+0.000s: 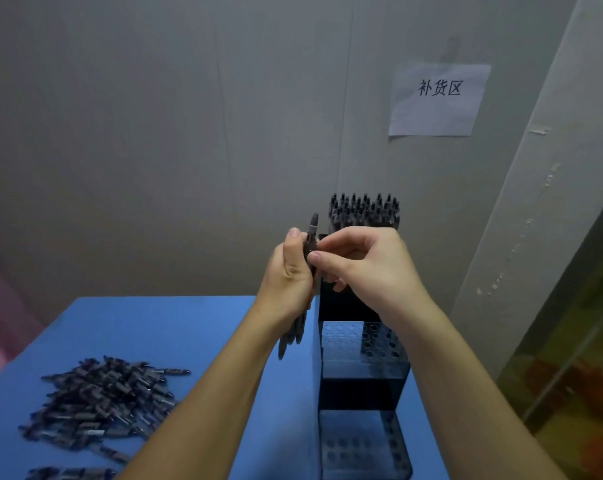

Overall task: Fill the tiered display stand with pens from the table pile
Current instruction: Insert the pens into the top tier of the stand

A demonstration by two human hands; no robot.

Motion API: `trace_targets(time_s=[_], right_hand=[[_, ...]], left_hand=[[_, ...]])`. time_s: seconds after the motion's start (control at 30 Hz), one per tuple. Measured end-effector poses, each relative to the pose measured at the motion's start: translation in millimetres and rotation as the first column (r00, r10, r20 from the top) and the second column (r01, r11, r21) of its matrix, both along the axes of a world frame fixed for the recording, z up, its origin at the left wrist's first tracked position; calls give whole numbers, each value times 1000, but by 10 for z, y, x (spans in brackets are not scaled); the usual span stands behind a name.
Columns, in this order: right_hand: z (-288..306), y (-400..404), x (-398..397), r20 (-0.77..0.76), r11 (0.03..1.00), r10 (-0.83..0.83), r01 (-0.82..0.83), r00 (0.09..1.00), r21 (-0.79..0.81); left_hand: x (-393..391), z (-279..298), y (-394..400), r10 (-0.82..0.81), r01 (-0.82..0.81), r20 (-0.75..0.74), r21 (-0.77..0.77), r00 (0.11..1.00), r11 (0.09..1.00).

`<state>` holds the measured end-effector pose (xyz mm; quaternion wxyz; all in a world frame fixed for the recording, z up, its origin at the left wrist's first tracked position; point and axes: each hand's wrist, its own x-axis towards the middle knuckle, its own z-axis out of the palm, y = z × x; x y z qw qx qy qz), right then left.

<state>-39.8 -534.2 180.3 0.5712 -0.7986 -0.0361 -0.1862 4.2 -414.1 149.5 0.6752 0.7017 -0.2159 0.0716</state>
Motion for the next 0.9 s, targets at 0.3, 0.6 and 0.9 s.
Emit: trace_targets(time_s=[0.3,0.6,0.9], right_hand=[[139,-450,-146,21,971,95,-97,995,219],[366,-1223,18,148,931,-291,243,945,272],[219,-1303,392,236,884,-467,456,852,104]], left_hand=[[40,-29,-319,23,-26,-34,-80,999,996],[178,-167,-358,111,-101,-117,83,987,991],[216,-199,-390,136,-123,-125,112,983,986]])
